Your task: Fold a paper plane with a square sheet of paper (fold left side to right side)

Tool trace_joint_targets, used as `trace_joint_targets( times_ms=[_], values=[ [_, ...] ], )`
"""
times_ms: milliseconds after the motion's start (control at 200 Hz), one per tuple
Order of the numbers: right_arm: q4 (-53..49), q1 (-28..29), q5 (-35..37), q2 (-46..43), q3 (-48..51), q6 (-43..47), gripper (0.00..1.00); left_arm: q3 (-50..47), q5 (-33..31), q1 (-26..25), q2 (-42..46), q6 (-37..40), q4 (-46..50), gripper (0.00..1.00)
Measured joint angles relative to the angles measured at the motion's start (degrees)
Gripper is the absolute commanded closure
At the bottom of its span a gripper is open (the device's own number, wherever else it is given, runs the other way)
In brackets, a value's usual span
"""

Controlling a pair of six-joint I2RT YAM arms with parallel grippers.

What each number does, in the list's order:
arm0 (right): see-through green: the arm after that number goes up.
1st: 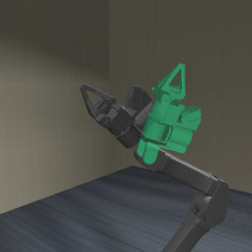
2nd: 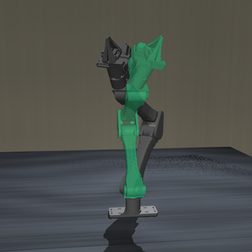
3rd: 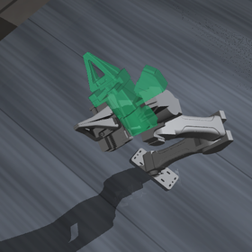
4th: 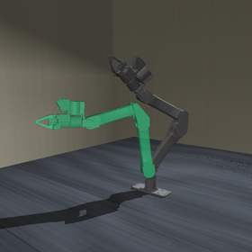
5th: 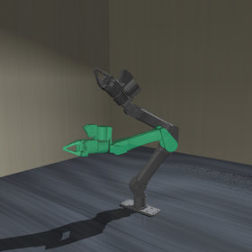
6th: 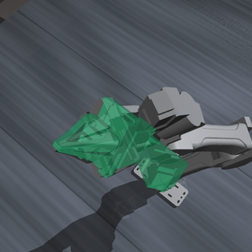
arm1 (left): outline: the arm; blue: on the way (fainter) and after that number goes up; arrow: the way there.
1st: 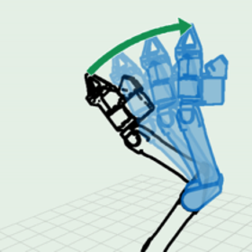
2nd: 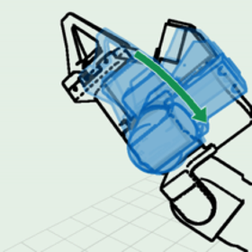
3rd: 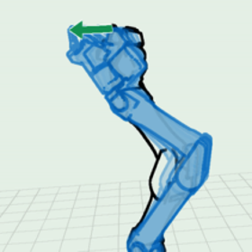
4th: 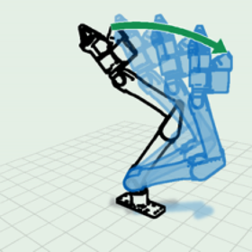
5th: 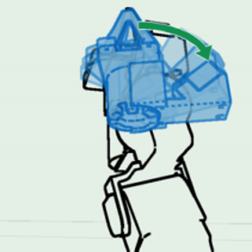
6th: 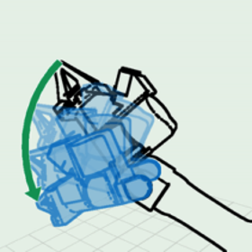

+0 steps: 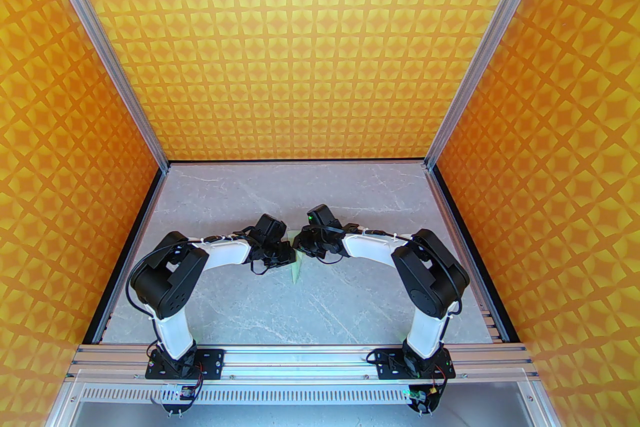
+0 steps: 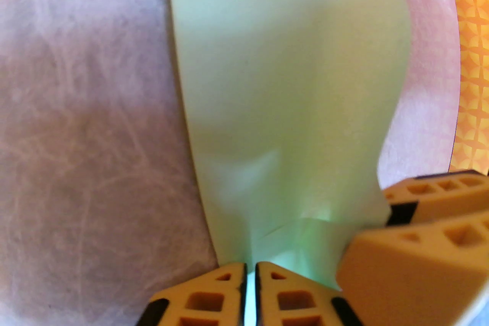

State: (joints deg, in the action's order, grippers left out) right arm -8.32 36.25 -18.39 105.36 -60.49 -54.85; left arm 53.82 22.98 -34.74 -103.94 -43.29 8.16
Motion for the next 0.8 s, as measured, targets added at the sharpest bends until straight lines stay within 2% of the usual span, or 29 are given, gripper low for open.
trace_joint_targets(
  times_ms=[185,425,545,800],
  values=[
    [0.0,0.0,0.4,1.0,0.0,0.0,0.81,-1.2,-0.1,0.4,3.0,-0.4,0.6,0.8],
    [-0.2,-0.1,1.0,1.3,-0.8,0.0,0.81,-3.3,0.6,0.8,5.3,-2.0,-0.9,0.59],
    [-0.4,-0.1,1.0,1.3,-1.0,0.0,0.81,-4.3,1.9,0.9,5.3,-2.6,-2.7,0.53],
    [-0.9,-0.1,1.0,1.7,-1.5,0.1,0.81,-6.1,2.5,0.9,5.4,-3.7,-5.7,0.52]
  ],
)
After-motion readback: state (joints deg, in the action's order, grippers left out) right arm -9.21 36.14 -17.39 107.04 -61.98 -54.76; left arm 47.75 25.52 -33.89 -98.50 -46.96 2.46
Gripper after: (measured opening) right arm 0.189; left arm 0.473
